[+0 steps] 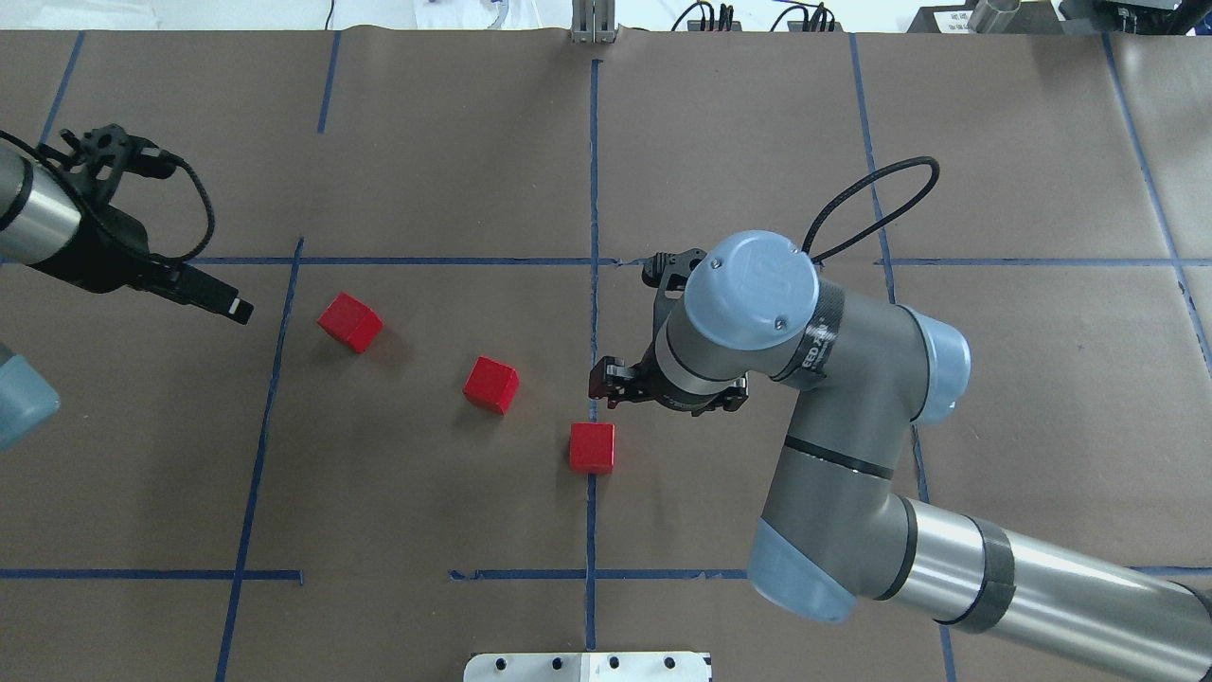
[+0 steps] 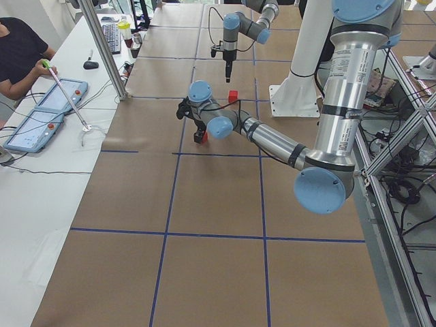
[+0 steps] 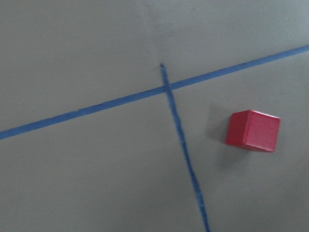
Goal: Form red blocks into L shape at center
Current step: 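Reach the left gripper to the nearer red cube while the right gripper withdraws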
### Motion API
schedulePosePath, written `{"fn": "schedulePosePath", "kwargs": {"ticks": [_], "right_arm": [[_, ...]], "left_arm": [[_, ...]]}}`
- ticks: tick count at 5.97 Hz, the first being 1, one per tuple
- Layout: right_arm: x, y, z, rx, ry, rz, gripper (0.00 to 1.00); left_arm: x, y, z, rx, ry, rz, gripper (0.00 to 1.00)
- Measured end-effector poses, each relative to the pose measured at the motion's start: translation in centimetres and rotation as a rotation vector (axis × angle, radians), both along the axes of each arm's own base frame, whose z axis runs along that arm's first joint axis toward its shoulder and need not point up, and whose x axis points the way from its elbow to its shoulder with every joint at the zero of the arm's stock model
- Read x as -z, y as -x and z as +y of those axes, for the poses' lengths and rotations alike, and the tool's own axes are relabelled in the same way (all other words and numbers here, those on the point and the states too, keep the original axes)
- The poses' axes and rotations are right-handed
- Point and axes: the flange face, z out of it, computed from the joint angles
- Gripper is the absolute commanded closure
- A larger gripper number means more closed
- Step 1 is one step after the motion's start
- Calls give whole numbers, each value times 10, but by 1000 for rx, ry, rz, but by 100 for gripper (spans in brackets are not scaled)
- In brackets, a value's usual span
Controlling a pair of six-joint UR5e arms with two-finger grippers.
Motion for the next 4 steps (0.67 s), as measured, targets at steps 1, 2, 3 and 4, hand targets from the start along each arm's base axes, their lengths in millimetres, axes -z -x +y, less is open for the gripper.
{"fn": "schedulePosePath", "kwargs": {"ticks": [1, 2, 3, 4], "right_arm": [[-5, -22, -13, 6, 15, -15, 0], [-18, -46, -25, 13, 9, -17, 0], [-28, -64, -33, 16, -5, -16, 0], [-35, -75, -36, 17, -11, -11, 0]], "left_arm": [[21, -30, 5, -19, -43, 6, 0], [45, -72, 12, -39, -95, -2, 0], [72, -115, 20, -39, -137, -37, 0], [98, -147, 27, -26, -154, -78, 0]]}}
